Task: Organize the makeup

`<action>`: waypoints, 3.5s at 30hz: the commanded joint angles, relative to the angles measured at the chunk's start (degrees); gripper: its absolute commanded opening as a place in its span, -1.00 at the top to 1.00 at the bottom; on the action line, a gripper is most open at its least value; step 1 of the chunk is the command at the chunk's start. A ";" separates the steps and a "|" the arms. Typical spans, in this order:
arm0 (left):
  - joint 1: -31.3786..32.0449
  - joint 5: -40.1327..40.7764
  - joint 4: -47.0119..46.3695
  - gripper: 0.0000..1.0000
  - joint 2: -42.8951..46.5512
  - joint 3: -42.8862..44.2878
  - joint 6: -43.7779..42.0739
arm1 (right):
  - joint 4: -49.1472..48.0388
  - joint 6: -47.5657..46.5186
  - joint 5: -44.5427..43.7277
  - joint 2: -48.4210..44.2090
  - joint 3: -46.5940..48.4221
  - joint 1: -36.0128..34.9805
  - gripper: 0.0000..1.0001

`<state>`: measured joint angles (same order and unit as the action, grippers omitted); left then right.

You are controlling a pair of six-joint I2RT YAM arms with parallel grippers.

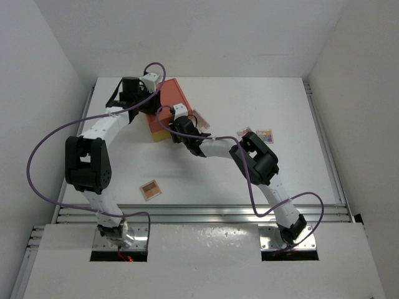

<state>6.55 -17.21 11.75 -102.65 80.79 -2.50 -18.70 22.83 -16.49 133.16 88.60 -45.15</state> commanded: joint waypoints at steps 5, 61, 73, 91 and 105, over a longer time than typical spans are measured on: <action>0.57 -1.51 7.15 0.20 -2.11 -2.13 0.74 | -8.72 -4.99 2.08 -8.33 -9.30 -0.82 0.99; 8.91 -4.15 36.96 -1.00 44.64 -35.70 -32.48 | 22.83 -7.54 12.98 -61.80 -49.66 -6.36 -0.98; 13.24 2.98 28.24 -1.00 38.83 -43.62 -47.47 | 24.94 -7.45 13.59 -60.22 -48.61 -6.27 -0.98; 16.66 2.09 45.12 -1.00 29.09 -40.01 -117.37 | 25.91 -5.95 10.43 -63.20 -52.73 -6.27 -0.98; 18.94 6.58 39.32 -1.00 19.59 -38.96 -118.17 | 26.26 -5.43 9.38 -64.08 -53.70 -6.36 -0.98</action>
<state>24.97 -10.57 51.53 -82.72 40.69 -112.53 8.23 16.51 -6.00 70.76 35.22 -51.13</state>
